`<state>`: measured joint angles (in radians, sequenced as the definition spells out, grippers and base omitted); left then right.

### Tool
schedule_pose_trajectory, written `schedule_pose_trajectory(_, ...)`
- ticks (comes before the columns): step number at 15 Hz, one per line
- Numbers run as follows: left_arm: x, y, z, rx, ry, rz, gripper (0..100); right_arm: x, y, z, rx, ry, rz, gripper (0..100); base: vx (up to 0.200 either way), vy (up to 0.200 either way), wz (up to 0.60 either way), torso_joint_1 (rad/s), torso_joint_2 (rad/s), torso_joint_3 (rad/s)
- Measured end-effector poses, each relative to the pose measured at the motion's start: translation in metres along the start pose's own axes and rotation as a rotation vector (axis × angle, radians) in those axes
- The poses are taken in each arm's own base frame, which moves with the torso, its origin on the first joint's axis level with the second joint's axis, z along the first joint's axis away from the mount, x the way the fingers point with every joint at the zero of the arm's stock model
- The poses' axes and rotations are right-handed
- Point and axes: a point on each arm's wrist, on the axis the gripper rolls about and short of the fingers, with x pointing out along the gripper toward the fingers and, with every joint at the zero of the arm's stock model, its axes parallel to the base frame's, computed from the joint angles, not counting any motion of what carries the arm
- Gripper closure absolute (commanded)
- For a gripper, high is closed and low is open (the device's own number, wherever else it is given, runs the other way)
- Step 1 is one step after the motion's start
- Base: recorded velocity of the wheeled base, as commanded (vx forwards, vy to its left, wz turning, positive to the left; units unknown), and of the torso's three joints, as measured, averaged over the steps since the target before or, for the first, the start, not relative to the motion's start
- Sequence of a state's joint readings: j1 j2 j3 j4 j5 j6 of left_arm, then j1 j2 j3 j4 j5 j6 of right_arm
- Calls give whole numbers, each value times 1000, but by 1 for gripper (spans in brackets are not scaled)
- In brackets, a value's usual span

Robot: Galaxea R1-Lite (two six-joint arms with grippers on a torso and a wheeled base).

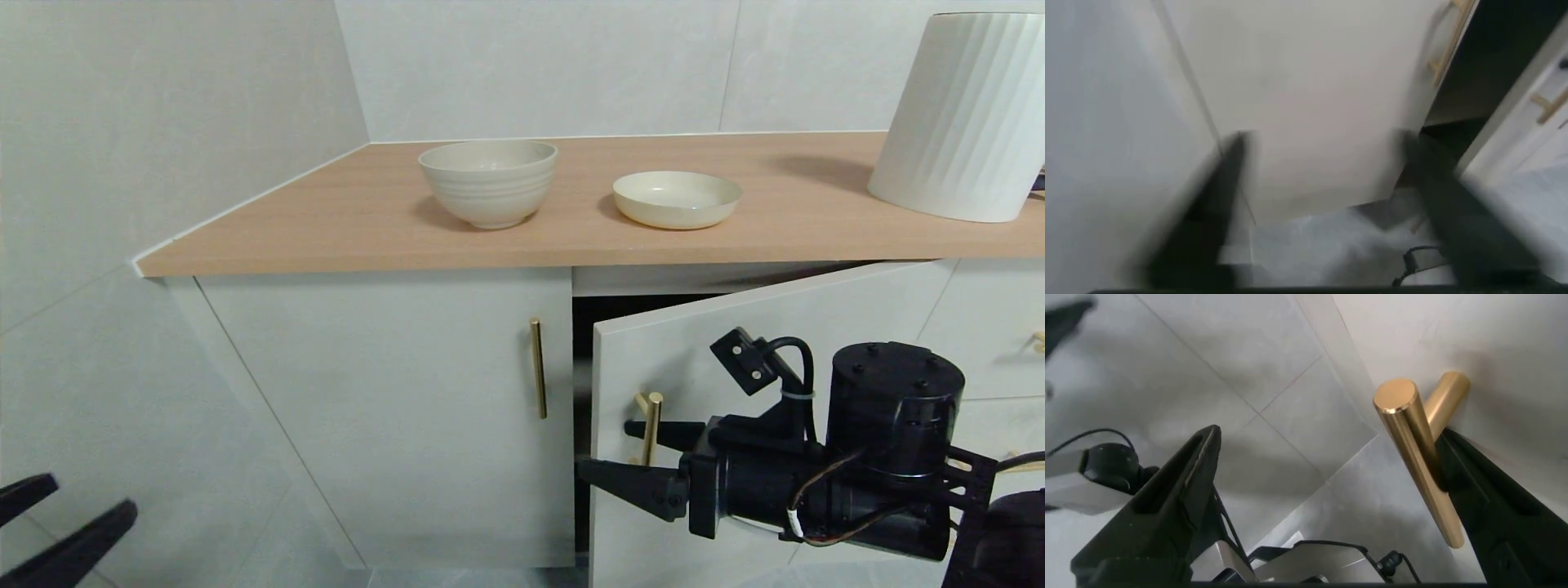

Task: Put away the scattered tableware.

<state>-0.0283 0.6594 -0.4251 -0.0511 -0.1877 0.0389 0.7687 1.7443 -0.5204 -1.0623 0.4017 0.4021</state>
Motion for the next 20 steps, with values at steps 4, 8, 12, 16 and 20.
schedule_pose_trajectory(4, 66, -10, 23, -8, 67, -195, 100, -1, 5, -4, 0, 13, 11, 0, 0, 0, 0, 0, 0, 0)
schedule_pose_trajectory(8, 115, -45, 29, -35, 117, -382, 100, -4, 9, -7, 7, 42, 14, 0, 0, 0, 0, 0, 0, 0)
schedule_pose_trajectory(12, 156, -79, 21, -75, 131, -496, 100, -5, 12, -11, 13, 66, 42, 0, 0, 0, 0, 0, 0, 0)
schedule_pose_trajectory(16, 190, -114, 7, -104, 93, -588, 100, -6, 11, -12, 16, 73, 47, 0, 0, 0, 0, 0, 0, 0)
schedule_pose_trajectory(20, 222, -137, -18, -106, 144, -627, 100, -6, 11, -13, 17, 77, 50, 0, 0, 0, 0, 0, 0, 0)
